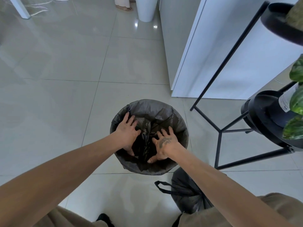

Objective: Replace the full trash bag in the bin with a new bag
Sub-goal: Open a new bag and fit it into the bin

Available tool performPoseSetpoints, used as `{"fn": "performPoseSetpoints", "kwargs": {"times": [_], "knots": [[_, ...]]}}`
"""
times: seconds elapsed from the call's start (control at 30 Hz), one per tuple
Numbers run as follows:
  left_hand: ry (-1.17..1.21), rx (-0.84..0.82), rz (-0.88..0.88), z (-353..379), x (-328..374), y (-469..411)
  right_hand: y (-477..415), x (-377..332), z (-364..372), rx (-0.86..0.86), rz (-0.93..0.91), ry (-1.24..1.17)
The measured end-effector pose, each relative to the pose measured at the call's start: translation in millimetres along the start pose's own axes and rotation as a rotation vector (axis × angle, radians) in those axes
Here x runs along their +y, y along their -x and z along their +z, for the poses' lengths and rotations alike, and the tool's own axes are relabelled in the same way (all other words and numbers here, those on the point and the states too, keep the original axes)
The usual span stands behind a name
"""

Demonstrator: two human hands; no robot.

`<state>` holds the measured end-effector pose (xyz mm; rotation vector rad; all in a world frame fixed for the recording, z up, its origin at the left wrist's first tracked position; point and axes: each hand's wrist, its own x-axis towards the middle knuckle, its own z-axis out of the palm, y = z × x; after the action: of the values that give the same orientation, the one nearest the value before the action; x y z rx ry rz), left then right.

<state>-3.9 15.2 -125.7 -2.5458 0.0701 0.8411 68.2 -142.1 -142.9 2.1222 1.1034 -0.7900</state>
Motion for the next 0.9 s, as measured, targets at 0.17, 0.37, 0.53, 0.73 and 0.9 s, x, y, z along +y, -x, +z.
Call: {"fn": "performPoseSetpoints", "kwargs": {"times": [0.17,0.37,0.53,0.73,0.9], "knots": [[0.043,0.009,-0.013,-1.0,-1.1,2.3,1.6,4.7,1.2,0.014,-0.011,-0.055],[0.315,0.321,-0.072,-20.8,-8.4,26.1,38.5,21.1,-10.6,0.603,-0.057,-0.272],[0.593,0.516,-0.299,-26.6,-3.9,61.4,77.4,45.2,4.6,0.91,0.11,-0.463],[0.892,0.541,-0.566,-3.0,12.0,97.6,112.5,36.7,46.1,0.949,0.27,-0.683],[1.114,0.541,-0.713,19.9,35.8,116.8,131.7,1.9,60.8,0.65,0.335,-1.056]]}}
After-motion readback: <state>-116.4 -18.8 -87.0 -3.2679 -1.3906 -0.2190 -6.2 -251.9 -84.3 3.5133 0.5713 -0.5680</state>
